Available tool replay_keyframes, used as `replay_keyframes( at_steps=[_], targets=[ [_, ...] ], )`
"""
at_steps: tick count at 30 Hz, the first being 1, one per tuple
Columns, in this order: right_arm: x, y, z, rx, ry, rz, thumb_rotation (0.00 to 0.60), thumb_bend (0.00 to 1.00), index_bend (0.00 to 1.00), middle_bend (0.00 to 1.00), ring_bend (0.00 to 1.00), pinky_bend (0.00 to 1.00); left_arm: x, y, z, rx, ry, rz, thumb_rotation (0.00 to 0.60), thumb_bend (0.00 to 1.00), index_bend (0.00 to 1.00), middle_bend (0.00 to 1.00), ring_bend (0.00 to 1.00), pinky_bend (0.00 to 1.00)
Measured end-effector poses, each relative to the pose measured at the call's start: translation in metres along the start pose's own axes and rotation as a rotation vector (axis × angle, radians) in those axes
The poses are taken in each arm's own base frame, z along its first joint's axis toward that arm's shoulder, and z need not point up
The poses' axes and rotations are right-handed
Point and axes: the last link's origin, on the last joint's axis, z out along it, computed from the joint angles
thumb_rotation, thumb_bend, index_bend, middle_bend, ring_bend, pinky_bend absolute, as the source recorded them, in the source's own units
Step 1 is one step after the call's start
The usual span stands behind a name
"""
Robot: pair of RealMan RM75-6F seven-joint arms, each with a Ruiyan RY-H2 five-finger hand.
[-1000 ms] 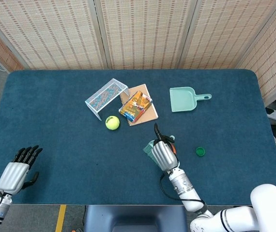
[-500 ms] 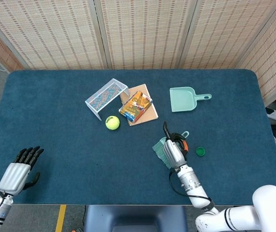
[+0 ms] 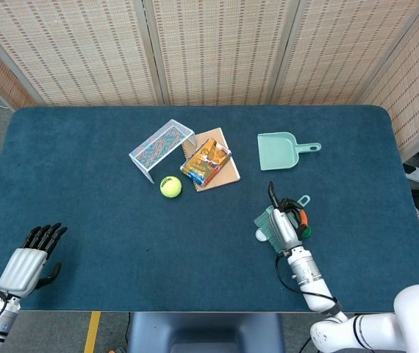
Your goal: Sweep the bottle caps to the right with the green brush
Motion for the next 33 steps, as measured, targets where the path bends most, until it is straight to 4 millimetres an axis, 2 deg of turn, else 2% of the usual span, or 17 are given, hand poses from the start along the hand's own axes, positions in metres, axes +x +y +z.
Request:
replay_keyframes(
  at_steps=[8,24,29,33],
  targets=[
    [-0.029,0.000,-0.005,-0.007,-0.030,-0.078,0.600,0.68,0.91,0.87,0.61,0.00,-0.002,0.001,0.000,-0.001,-0.003,0.005,0.600,0.46,0.00,0.00,0.00,0.07],
    [-0.106,0.002,-0.021,-0.024,-0.144,-0.161,0.600,0.68,0.91,0.87,0.61,0.00,-0.007,0.006,0.000,-0.011,-0.019,0.018,0.600,0.46,0.00,0.00,0.00,0.07],
    [-0.120,0.004,-0.025,-0.033,-0.161,-0.184,0.600,0.68,0.91,0.87,0.61,0.00,-0.009,0.006,-0.001,-0.010,-0.023,0.022,0.600,0.46,0.00,0.00,0.00,0.07],
    [-0.123,0.005,-0.026,-0.036,-0.167,-0.169,0.600,0.68,0.91,0.87,0.61,0.00,-0.009,0.007,0.000,-0.012,-0.022,0.023,0.600,0.46,0.00,0.00,0.00,0.07]
  ],
)
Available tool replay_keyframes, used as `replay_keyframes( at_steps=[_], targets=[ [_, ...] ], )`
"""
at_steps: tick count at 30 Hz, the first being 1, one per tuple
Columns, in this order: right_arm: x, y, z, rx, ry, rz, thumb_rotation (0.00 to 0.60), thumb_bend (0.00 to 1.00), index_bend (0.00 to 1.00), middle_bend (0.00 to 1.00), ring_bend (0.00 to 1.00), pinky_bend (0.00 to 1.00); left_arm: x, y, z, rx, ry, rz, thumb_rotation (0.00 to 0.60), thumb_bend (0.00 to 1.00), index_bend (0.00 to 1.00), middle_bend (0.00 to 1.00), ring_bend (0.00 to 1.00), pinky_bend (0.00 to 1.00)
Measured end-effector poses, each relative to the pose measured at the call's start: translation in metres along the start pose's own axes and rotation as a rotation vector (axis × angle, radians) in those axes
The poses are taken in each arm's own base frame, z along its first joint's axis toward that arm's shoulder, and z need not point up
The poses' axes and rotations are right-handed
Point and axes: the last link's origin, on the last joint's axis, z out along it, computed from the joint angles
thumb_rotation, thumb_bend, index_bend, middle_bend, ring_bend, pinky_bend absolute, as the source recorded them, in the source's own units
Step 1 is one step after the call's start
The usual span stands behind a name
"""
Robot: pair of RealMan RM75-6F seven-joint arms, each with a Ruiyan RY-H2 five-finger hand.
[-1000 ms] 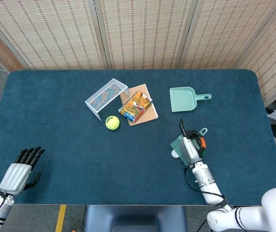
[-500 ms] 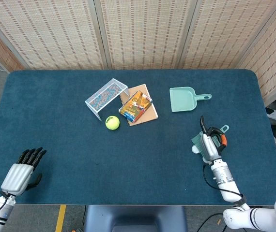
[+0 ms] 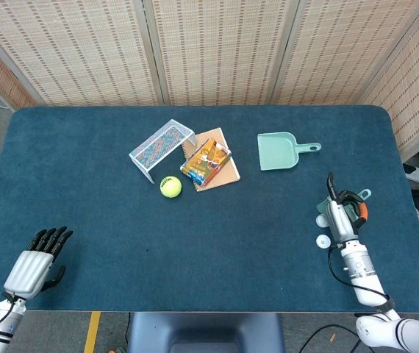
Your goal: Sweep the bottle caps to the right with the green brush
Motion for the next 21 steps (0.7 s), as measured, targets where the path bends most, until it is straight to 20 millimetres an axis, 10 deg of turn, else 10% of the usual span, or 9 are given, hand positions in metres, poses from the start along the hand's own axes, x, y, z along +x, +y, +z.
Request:
replay_keyframes(
  at_steps=[21],
  targets=[
    [0.041,0.112,-0.022,-0.100,0.121,0.932,0.600,0.68,0.91,0.87,0.61,0.00,0.004,0.000,0.000,-0.001,0.008,-0.014,0.600,0.46,0.00,0.00,0.00,0.07]
  ],
)
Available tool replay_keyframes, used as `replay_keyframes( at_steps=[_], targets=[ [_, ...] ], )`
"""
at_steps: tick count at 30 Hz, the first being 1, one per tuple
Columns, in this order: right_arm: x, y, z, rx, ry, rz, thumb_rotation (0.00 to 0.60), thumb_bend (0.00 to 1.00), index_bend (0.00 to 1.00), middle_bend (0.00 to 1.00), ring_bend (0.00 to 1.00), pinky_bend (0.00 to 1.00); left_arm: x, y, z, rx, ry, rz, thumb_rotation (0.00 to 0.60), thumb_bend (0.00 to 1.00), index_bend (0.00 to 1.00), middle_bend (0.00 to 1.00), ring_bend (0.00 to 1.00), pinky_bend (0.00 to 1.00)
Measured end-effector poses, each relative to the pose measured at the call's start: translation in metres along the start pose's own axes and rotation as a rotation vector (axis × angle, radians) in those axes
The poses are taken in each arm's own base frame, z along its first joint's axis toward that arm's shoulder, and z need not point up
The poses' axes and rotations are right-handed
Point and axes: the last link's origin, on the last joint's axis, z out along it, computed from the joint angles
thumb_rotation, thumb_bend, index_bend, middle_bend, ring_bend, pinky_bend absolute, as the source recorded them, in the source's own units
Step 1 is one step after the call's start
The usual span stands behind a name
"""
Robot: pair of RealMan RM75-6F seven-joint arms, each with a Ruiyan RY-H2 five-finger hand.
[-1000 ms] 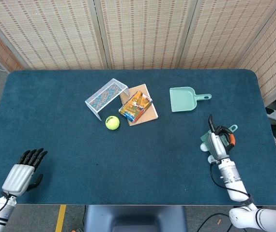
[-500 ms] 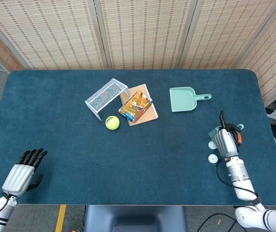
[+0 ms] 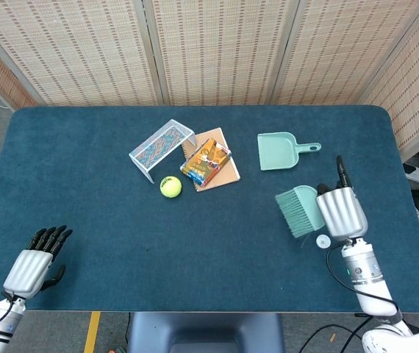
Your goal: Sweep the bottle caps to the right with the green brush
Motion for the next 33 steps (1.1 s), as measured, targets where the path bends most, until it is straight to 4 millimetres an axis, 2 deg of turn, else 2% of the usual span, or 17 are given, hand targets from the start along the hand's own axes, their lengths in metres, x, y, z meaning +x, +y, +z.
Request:
replay_keyframes(
  at_steps=[3,8,14,19,21,25,28,31,33],
  targets=[
    [0.009,-0.017,-0.004,0.049,0.012,0.068,0.600,0.68,0.91,0.87,0.61,0.00,0.001,-0.001,-0.001,0.001,0.003,-0.002,0.600,0.46,0.00,0.00,0.00,0.07],
    [0.008,-0.048,-0.013,0.114,0.016,0.107,0.600,0.68,0.91,0.87,0.61,0.00,0.001,-0.002,-0.003,0.000,0.005,-0.003,0.600,0.46,0.00,0.00,0.00,0.07],
    [-0.016,-0.078,-0.024,0.150,0.009,0.118,0.600,0.68,0.91,0.87,0.61,0.00,0.002,-0.003,-0.002,0.001,0.004,-0.006,0.600,0.46,0.00,0.00,0.00,0.07],
    [-0.048,-0.099,-0.034,0.163,-0.041,0.146,0.600,0.67,0.84,0.87,0.59,0.00,0.001,-0.003,-0.001,0.001,-0.001,-0.008,0.600,0.46,0.00,0.00,0.00,0.07],
    [-0.060,-0.107,-0.039,0.180,-0.083,0.164,0.600,0.62,0.77,0.84,0.55,0.00,0.001,-0.003,-0.001,0.002,-0.002,-0.007,0.600,0.46,0.00,0.00,0.00,0.07],
    [-0.076,-0.116,-0.044,0.209,-0.132,0.196,0.600,0.51,0.51,0.62,0.48,0.00,0.001,-0.003,-0.001,0.004,-0.003,-0.006,0.600,0.46,0.00,0.00,0.00,0.07],
    [-0.083,-0.121,-0.048,0.226,-0.165,0.226,0.600,0.48,0.33,0.47,0.40,0.00,0.001,-0.003,-0.001,0.005,-0.004,-0.006,0.600,0.46,0.00,0.00,0.00,0.07],
    [-0.087,-0.121,-0.051,0.231,-0.184,0.219,0.600,0.46,0.08,0.33,0.33,0.00,0.001,-0.003,-0.001,0.007,-0.003,-0.006,0.600,0.46,0.00,0.00,0.00,0.07],
    [-0.087,-0.119,-0.053,0.231,-0.194,0.213,0.600,0.44,0.01,0.26,0.29,0.00,0.001,-0.003,0.000,0.007,-0.004,-0.006,0.600,0.46,0.00,0.00,0.00,0.07]
  ],
)
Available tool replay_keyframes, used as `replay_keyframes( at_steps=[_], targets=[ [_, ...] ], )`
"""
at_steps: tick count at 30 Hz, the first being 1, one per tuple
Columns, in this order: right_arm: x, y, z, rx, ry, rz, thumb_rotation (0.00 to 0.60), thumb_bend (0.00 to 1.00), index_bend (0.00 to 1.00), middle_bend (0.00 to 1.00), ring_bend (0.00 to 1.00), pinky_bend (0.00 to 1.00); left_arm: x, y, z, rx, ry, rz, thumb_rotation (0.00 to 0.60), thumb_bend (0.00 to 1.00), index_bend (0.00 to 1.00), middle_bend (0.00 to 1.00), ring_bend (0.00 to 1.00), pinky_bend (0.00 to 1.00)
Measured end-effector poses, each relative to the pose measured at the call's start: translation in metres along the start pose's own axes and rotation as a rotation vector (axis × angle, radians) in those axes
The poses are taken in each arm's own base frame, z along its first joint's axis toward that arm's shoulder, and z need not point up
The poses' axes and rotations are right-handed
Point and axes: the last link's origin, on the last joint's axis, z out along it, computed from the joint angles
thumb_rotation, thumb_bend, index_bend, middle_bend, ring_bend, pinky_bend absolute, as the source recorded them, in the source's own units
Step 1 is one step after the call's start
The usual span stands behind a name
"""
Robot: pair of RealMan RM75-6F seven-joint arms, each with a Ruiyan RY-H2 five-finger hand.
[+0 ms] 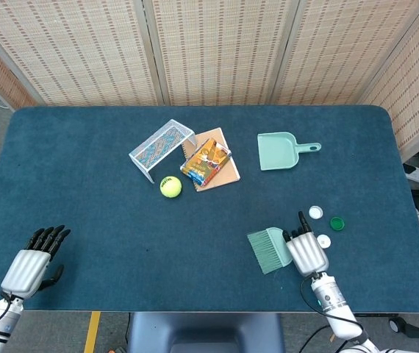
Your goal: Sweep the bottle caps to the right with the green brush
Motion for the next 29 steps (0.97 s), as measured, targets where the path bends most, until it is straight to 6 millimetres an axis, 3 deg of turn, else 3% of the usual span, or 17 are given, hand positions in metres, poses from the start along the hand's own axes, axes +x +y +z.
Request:
replay_keyframes(
  at_steps=[3,8,11,14,18,22,29],
  targets=[
    [0.000,0.004,-0.004,-0.002,-0.019,-0.001,0.600,0.42,0.00,0.19,0.25,0.00,0.000,0.000,0.000,-0.002,-0.001,0.000,0.600,0.46,0.00,0.00,0.00,0.07],
    [0.006,0.013,-0.015,-0.005,-0.029,0.025,0.600,0.40,0.00,0.16,0.21,0.00,0.000,-0.001,-0.002,-0.002,0.005,0.000,0.600,0.46,0.00,0.00,0.00,0.07],
    [0.015,0.024,-0.026,-0.032,-0.004,0.059,0.600,0.35,0.00,0.08,0.12,0.00,0.003,-0.001,-0.003,-0.003,0.016,-0.003,0.600,0.46,0.00,0.00,0.00,0.07],
    [0.026,0.046,-0.047,-0.098,0.014,0.111,0.600,0.25,0.00,0.00,0.01,0.00,0.004,0.000,-0.004,-0.010,0.023,-0.011,0.600,0.46,0.00,0.00,0.00,0.07],
    [0.035,0.078,-0.077,-0.218,0.038,0.204,0.600,0.22,0.00,0.00,0.00,0.00,0.008,0.003,-0.004,-0.036,0.048,-0.048,0.600,0.43,0.00,0.00,0.00,0.07],
    [0.030,0.098,-0.104,-0.296,0.058,0.328,0.600,0.22,0.00,0.00,0.00,0.00,0.014,0.004,-0.005,-0.077,0.108,-0.072,0.600,0.43,0.00,0.00,0.00,0.07],
    [0.005,0.133,-0.143,-0.390,0.047,0.459,0.600,0.22,0.00,0.00,0.00,0.00,0.019,0.003,-0.009,-0.098,0.169,-0.067,0.600,0.43,0.00,0.00,0.00,0.07]
  ],
)
